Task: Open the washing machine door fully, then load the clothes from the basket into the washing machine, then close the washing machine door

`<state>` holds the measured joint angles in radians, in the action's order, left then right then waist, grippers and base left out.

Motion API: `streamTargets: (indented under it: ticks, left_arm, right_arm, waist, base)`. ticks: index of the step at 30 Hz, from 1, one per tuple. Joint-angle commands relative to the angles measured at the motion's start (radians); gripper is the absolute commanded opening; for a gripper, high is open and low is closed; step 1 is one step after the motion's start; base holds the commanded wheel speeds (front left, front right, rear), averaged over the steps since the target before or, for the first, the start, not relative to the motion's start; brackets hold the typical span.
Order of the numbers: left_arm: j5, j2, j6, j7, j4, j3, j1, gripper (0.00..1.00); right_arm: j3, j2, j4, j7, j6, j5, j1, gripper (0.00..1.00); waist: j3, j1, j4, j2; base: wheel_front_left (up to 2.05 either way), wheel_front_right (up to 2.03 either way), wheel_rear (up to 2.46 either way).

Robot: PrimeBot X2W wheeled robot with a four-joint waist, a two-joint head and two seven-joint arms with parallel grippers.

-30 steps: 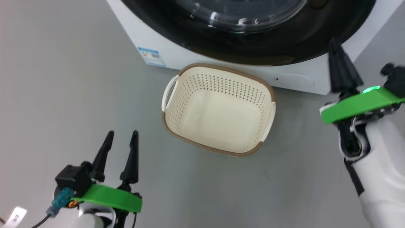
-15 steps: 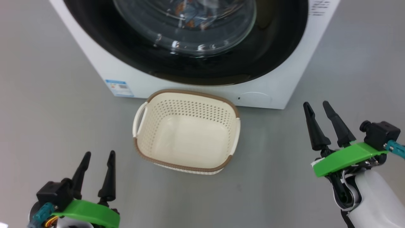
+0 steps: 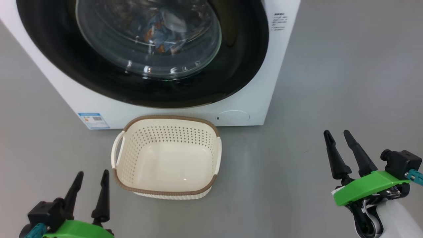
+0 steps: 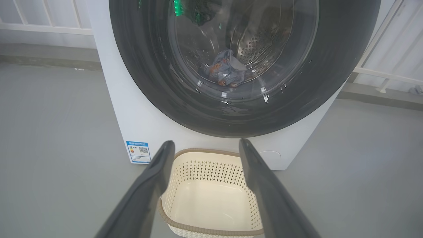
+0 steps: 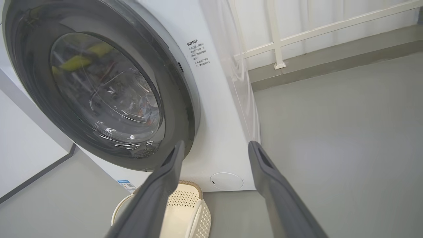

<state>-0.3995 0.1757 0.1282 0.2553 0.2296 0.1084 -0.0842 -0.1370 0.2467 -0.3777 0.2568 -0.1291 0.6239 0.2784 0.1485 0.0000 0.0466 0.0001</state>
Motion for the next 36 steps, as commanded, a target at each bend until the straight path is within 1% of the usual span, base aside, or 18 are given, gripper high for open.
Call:
streamTargets:
  ticks: [1,9,18,36]
  left_arm:
    - [0.005,0.032,0.003,0.006,-0.014,-0.043,-0.007,1.0]
    - [0.012,0.043,0.003,0.006,-0.003,-0.064,0.016,1.0]
    - [0.028,0.048,0.003,0.006,0.005,-0.073,0.03,1.0]
    - [0.029,0.049,0.003,0.006,0.015,-0.084,0.051,1.0]
  right_arm:
    - [-0.012,0.006,0.027,0.005,-0.002,-0.012,-0.018,1.0]
    - [0.006,0.007,0.034,0.005,-0.002,-0.017,-0.075,1.0]
    - [0.024,0.016,0.04,0.005,-0.002,-0.018,-0.123,1.0]
    - [0.029,0.009,0.042,0.005,-0.002,-0.02,-0.148,1.0]
  waist:
    - [-0.021,0.0,-0.026,-0.0001]
    - [-0.042,0.0,-0.063,-0.0001]
    - [-0.056,0.0,-0.087,-0.0001]
    - [-0.077,0.0,-0.095,-0.0001]
  base:
    - [0.0,0.0,0.0]
    - [0.0,0.0,0.0]
    - [0.0,0.0,0.0]
    - [0.0,0.0,0.0]
